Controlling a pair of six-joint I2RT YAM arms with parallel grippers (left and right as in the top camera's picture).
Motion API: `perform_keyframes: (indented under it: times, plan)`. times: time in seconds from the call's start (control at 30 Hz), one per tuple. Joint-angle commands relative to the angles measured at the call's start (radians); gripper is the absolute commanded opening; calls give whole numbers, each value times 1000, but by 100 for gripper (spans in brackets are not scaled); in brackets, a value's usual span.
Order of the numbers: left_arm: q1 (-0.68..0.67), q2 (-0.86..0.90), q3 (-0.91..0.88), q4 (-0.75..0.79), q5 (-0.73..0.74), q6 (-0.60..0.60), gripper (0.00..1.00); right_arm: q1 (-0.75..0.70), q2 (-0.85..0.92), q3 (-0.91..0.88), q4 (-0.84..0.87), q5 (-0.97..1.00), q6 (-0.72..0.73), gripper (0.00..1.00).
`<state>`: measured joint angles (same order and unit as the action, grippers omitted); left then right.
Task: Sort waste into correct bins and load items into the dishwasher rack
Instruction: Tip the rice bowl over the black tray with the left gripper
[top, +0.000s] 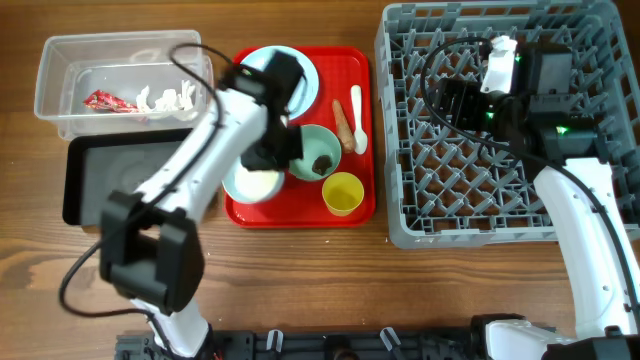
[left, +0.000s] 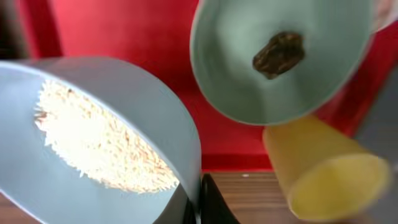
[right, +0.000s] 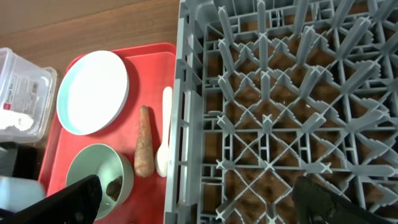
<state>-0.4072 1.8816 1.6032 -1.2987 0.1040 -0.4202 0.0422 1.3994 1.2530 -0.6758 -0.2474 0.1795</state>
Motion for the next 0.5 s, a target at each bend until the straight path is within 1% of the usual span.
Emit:
perform_keyframes:
  times: [0.0,0.07,0.1,0.2,0.27,0.3,0.37,0.4,0.43,0.47]
  plan:
    - [159,-100,48,-42,101,72,4,0,5,16,3,-17,7,100]
    - [262,-103,47,-63,161,134,4,0,5,16,5,-17,7,100]
    - [339,-101,43,-68,205,187,4,0,5,16,5,-17,7,100]
    - [476,-101,31,-68,284,280,4,0,5,16,4,-17,7,100]
    - [639,-101,-9,-48,422,391,4,0,5,16,5,-17,7,100]
    - [731,-101,-54,-5,541,473,4,0,5,16,8,-17,7,100]
    - [826,-101,-117,64,668,523,4,0,5,16,18,-17,7,100]
    - [859,-101,-144,89,705,530,4,0,5,16,21,-17,7,100]
    - [929,-100,-199,138,792,552,4,0,5,16,24,-17,8,100]
    - [978,-97,-235,166,848,557,4,0,5,16,24,-17,8,100]
